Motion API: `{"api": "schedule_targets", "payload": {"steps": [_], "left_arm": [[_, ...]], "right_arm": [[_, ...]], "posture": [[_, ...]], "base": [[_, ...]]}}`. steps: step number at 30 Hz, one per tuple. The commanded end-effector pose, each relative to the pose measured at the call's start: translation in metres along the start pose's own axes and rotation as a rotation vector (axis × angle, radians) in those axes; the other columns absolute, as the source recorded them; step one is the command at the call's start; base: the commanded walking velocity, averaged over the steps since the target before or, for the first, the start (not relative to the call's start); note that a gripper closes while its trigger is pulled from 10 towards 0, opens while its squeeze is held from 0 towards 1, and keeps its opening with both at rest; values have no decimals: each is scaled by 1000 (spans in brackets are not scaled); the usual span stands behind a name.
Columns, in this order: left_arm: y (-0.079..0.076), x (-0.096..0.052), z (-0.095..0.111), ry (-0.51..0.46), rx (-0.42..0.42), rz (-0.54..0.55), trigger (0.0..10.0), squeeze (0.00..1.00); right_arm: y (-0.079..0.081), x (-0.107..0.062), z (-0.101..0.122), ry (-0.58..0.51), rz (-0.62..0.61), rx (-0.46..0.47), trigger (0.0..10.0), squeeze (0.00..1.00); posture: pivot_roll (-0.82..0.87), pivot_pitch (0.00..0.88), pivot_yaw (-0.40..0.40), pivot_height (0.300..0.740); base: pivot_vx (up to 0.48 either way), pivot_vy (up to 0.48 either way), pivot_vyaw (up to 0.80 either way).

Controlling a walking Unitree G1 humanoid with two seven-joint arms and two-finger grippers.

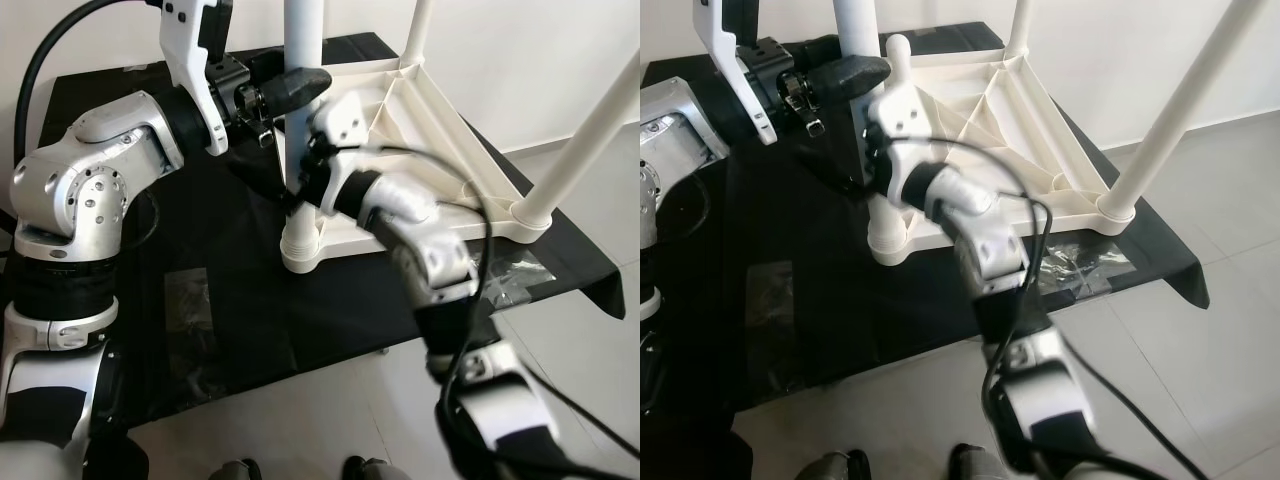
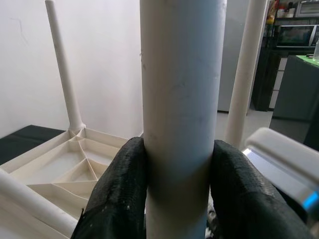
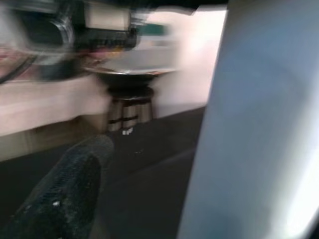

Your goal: Building children table

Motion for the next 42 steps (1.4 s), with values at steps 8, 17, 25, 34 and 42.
{"api": "schedule_targets", "payload": {"steps": [8, 17, 25, 34, 42], "left_arm": [[-5, -3, -7, 46, -15, -14, 0, 0], [-8, -5, -4, 65, -7, -23, 0, 0], [-10, -8, -2, 69, -2, -25, 0, 0], [-11, -12, 1, 67, 11, -37, 0, 0], [8, -6, 0, 51, 10, 76, 10000, 0]], "right_arm": [[-3, -17, -12, 227, 362, -76, 10000, 0], [-22, -6, 0, 176, 324, -33, 0, 0], [-23, -13, -2, 172, 408, -6, 0, 0], [-28, -19, -2, 163, 407, -1, 0, 0], [-32, -12, -11, 89, 156, 43, 0, 0]], "posture": [[-53, 201, -37, 740], [-21, 223, -34, 740], [-20, 226, -36, 740], [-35, 219, -30, 740], [-65, 215, -43, 740]], "base": [[0, 0, 0], [0, 0, 0], [0, 0, 0], [0, 0, 0], [0, 0, 0]]}}
Point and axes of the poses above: a point about 5 cm out from each wrist's last joint towards the gripper, its own x axis pointing out of the wrist towards the gripper, its own z axis along the axis of the wrist's last joint, y = z × x, the point moved 2 cm from there along x, pointing out of the wrist towards the gripper, and after that the axes turned 8 degrees about x, right-handed, at the moved point
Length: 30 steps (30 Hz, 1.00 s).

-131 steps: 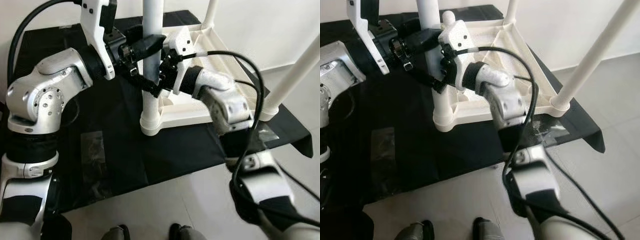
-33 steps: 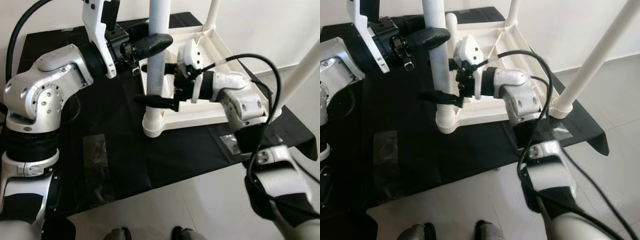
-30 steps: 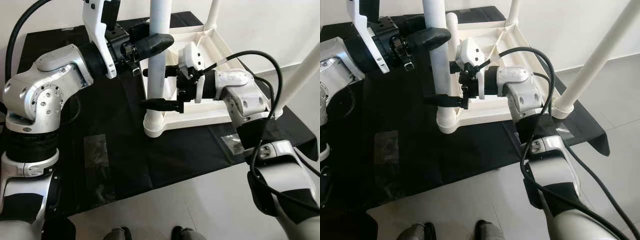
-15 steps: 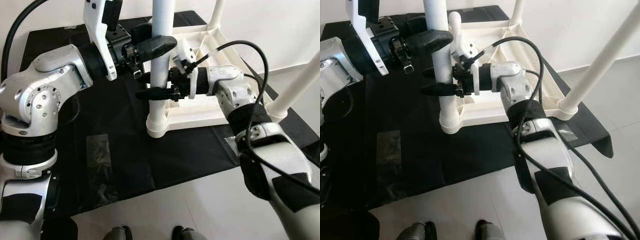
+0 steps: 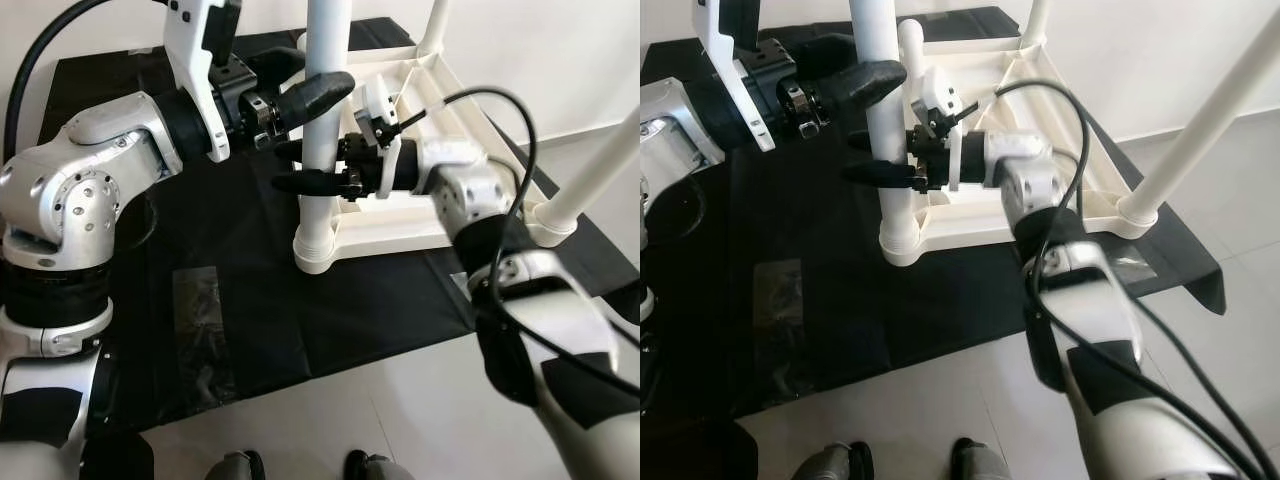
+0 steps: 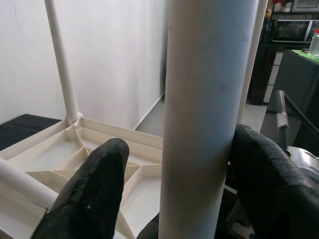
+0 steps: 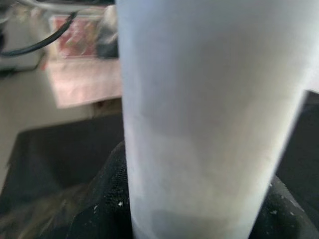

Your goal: Building children table

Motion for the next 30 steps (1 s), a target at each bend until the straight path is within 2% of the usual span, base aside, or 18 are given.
{"api": "schedule_targets", "payload": {"steps": [1, 2, 3, 5, 6, 7, 8, 9, 12, 18, 19, 20, 21, 22, 30], "left_arm": [[11, -3, -3, 24, 8, 74, 10000, 0], [14, -6, -3, 27, 0, 78, 10000, 0], [17, -7, -4, 31, -6, 85, 10000, 0], [17, -7, -4, 31, -6, 85, 10000, 0], [18, -7, -6, 37, -11, 86, 10000, 0], [18, -7, -6, 37, -11, 86, 10000, 0], [17, -6, -8, 45, -11, 76, 10000, 0], [16, -4, -9, 49, -10, 67, 10000, 0], [13, -2, -10, 52, -14, 56, 10000, 0], [11, 1, -9, 49, -18, 50, 10000, 0], [11, 3, -8, 48, -23, 46, 4784, 0], [11, 3, -8, 47, -26, 43, 4784, 0], [10, 4, -8, 46, -30, 38, 549, 0], [10, 5, -7, 44, -33, 34, 0, 0], [10, 7, -10, 54, -51, 29, 0, 0]], "right_arm": [[0, -1, -3, 12, -24, -6, 0, 0], [9, 17, -11, -52, -168, 28, 0, 0], [27, 32, -44, -22, -418, 56, 0, 0], [27, 32, -44, -22, -418, 56, 0, 0], [45, 38, -69, -7, -628, 108, 0, 0], [45, 38, -69, -7, -628, 108, 0, 0], [51, 42, -73, -28, -770, 117, 0, 0], [52, 47, -74, -38, -817, 114, 0, 0], [47, 55, -67, -77, -815, 109, 0, 0], [55, 57, -63, -66, -843, 112, 0, 0], [57, 57, -61, -61, -860, 110, 0, 0], [58, 57, -59, -58, -872, 108, 0, 0], [59, 56, -57, -57, -877, 104, 0, 0], [59, 57, -56, -56, -886, 98, 0, 0], [58, 59, -55, -58, -883, 105, 0, 0]], "posture": [[-65, 215, -43, 740], [-66, 212, -48, 740], [-71, 205, -34, 740], [-71, 205, -34, 740], [-67, 198, -28, 740], [-67, 198, -28, 740], [-72, 178, -20, 740], [-72, 178, -20, 740], [-77, 162, -22, 740], [-79, 153, -21, 740], [-80, 148, -19, 740], [-80, 148, -19, 740], [-80, 148, -18, 740], [-80, 150, -17, 740], [-82, 156, -15, 740]], "base": [[0, 0, 0], [0, 0, 0], [0, 0, 0], [0, 0, 0], [0, 0, 0], [0, 0, 0], [0, 0, 0], [0, 0, 0], [0, 0, 0], [0, 0, 0], [0, 0, 0], [0, 0, 0], [0, 0, 0], [0, 0, 0], [0, 0, 0]]}}
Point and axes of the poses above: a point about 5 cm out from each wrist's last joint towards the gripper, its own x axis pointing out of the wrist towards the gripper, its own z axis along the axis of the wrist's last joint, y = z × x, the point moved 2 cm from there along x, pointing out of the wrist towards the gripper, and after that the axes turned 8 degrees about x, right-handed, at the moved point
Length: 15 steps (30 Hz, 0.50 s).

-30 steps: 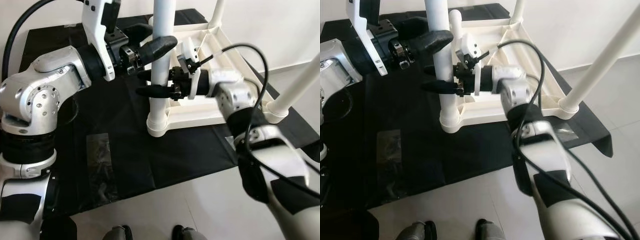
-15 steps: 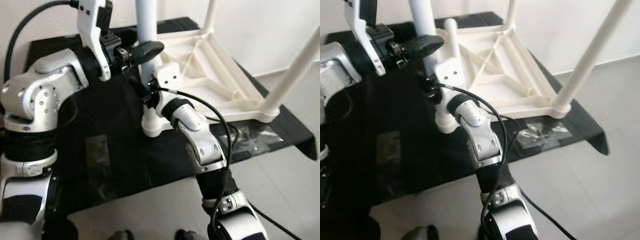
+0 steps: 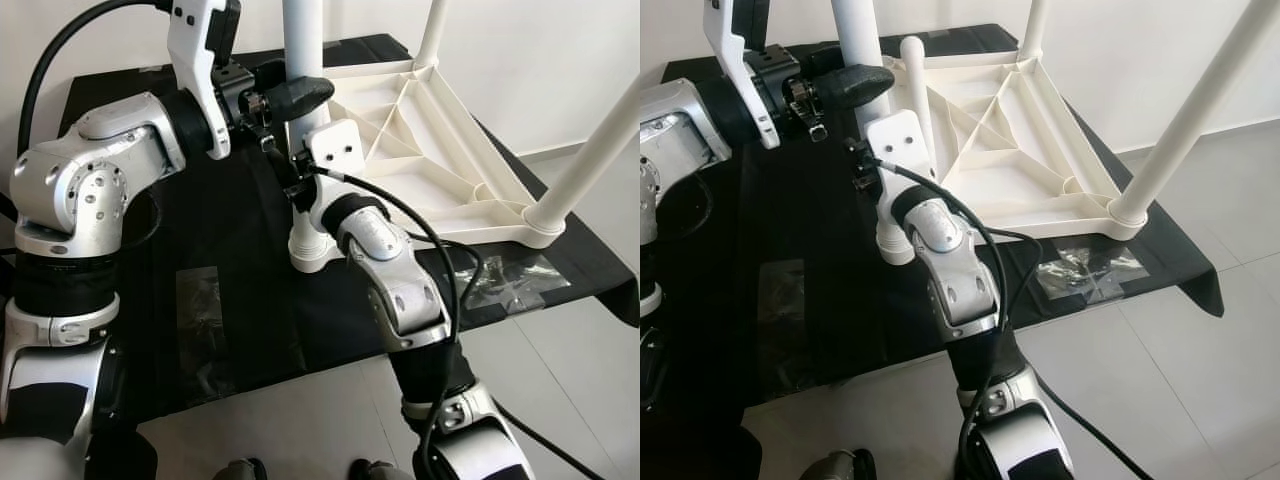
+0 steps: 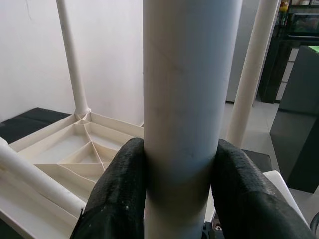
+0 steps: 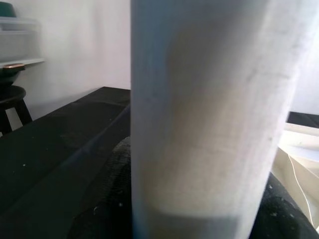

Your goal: Building children table

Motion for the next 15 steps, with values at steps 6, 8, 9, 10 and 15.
{"api": "schedule_targets", "payload": {"steps": [6, 8, 9, 10, 15], "left_arm": [[0, 6, -2, 17, -16, 3, 0, 0], [0, 6, -2, 18, -16, 1, 0, 0], [0, 7, -1, 17, -16, 0, 0, 0], [0, 7, -1, 17, -16, 0, 0, 0], [-1, 5, -1, 19, -16, -7, 0, 0]], "right_arm": [[24, 4, -18, 66, 109, 56, 10000, 263], [25, 7, -8, 24, 190, 5, 10000, 263], [24, 10, -1, 10, 292, 6, 10000, 1000], [24, 10, -1, 10, 292, 6, 10000, 1000], [-2, 13, 32, -14, 689, -54, 10000, 1000]], "posture": [[-82, 160, -16, 740], [-82, 160, -16, 740], [-83, 171, -21, 740], [-83, 171, -21, 740], [-80, 185, -28, 740]], "base": [[0, 0, 0], [0, 0, 0], [0, 0, 0], [0, 0, 0], [0, 0, 0]]}}
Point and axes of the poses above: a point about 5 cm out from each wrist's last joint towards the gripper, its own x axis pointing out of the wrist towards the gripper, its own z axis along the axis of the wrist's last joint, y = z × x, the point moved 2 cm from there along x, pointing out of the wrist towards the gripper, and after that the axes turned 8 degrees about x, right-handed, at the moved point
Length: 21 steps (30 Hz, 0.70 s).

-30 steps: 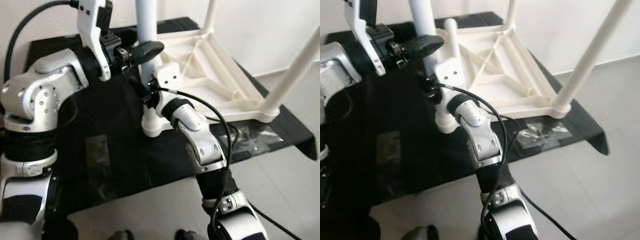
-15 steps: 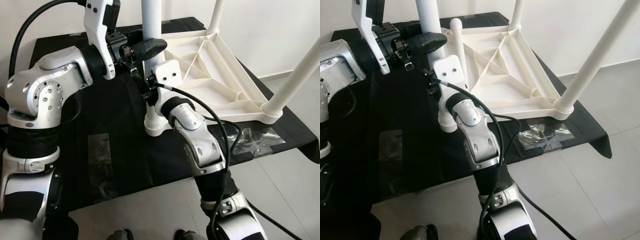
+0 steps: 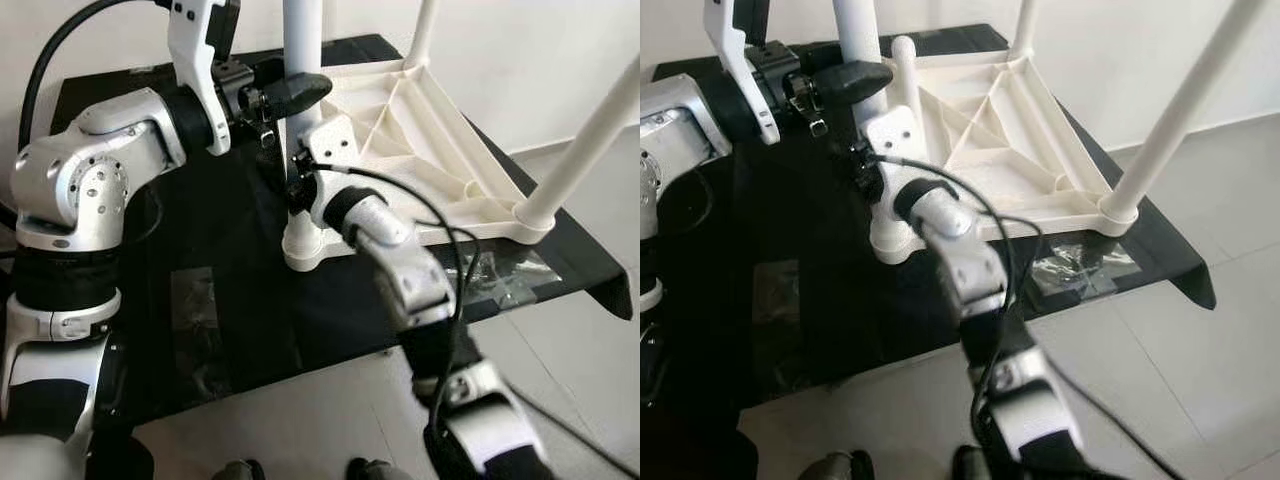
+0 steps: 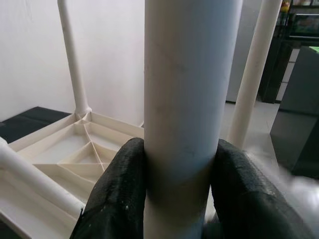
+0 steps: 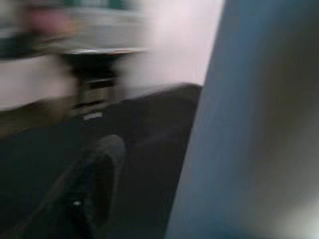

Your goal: Building children table

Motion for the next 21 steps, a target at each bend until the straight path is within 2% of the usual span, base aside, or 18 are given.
{"api": "schedule_targets", "payload": {"steps": [1, 2, 3, 4, 5, 12, 15, 16, 17, 21], "left_arm": [[-4, 2, -3, 16, -13, -16, 0, 0], [-4, 2, -3, 18, -14, -18, 0, 0], [-5, 1, -4, 21, -16, -19, 0, 0], [-5, 1, -4, 21, -16, -19, 0, 0], [-7, 0, -4, 26, -18, -21, 0, 0], [-11, -5, -4, 41, -14, -32, 0, 0], [-13, -7, -3, 45, -9, -35, 0, 0], [-13, -8, -2, 45, -7, -37, 0, 0], [-13, -9, 0, 44, -5, -38, 0, 0], [-14, -12, 8, 41, 0, -43, 0, 0]], "right_arm": [[10, 1, 12, -44, 220, -18, 10000, 1000], [5, -4, 14, -20, 295, 5, 10000, 1000], [-2, -8, 16, 0, 346, 21, 10000, 412], [-2, -8, 16, 0, 346, 21, 10000, 412], [-8, -11, 18, 16, 396, 40, 10000, 0], [-15, -14, 15, 85, 482, 23, 10000, 0], [-20, -13, 15, 108, 481, 11, 10000, 0], [-21, -14, 15, 112, 492, 15, 5490, 0], [-23, -14, 16, 114, 495, 19, 0, 0], [-28, -23, 13, 146, 540, 33, 0, 0]], "posture": [[-80, 185, -28, 740], [-76, 193, -30, 740], [-69, 198, -32, 740], [-69, 198, -32, 740], [-62, 202, -33, 740], [-39, 218, -30, 740], [-34, 221, -30, 740], [-32, 223, -28, 740], [-31, 223, -28, 740], [-28, 224, -30, 740]], "base": [[0, 0, 0], [0, 0, 0], [0, 0, 0], [0, 0, 0], [0, 0, 0], [0, 0, 0], [0, 0, 0], [0, 0, 0], [0, 0, 0], [0, 0, 0]]}}
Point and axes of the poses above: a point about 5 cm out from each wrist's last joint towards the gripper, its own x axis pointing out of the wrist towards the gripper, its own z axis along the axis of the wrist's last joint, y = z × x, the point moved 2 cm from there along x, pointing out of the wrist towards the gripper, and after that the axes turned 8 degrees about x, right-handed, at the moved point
